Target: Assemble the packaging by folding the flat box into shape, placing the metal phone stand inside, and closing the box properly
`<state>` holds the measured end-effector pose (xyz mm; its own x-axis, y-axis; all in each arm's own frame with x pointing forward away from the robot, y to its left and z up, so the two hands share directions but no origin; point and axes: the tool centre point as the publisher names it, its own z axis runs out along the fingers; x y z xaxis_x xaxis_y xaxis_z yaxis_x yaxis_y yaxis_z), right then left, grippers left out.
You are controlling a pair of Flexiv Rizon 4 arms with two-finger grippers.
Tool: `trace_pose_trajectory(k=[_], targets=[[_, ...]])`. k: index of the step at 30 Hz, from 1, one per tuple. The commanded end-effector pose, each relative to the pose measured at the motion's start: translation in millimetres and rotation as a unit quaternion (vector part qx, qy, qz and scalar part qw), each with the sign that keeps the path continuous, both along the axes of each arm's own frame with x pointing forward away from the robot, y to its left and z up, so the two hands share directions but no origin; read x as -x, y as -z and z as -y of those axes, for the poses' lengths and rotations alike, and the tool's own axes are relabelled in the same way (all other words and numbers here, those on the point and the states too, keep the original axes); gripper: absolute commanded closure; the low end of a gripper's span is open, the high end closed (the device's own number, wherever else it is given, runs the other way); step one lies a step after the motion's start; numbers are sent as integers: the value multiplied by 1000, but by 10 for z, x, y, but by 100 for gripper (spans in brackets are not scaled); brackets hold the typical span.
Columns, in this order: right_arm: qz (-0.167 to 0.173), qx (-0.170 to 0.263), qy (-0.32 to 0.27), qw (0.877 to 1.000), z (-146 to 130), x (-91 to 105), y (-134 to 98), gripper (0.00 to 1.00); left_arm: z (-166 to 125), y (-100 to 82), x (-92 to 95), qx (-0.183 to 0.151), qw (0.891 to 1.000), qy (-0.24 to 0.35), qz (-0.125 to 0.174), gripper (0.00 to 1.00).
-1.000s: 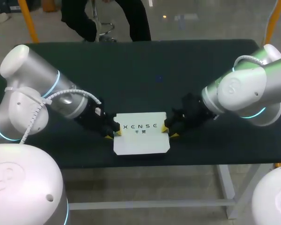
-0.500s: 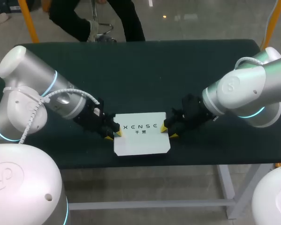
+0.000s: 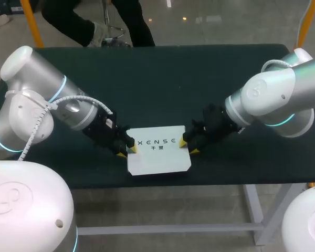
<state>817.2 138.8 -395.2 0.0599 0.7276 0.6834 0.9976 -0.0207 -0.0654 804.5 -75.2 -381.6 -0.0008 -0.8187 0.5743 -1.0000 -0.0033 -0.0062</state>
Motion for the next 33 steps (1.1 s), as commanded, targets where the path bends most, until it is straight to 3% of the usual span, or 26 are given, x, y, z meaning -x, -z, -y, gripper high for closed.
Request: trace_pose_trajectory(k=[1, 33], targets=[[-8, 0, -4, 1000, -86, -39, -9, 53, 89, -23, -35, -6, 1000, 2, -7, 59], [-40, 6, -8, 999, 0, -118, -84, 48, 51, -111, -118, -19, 999, -7, -37, 56]])
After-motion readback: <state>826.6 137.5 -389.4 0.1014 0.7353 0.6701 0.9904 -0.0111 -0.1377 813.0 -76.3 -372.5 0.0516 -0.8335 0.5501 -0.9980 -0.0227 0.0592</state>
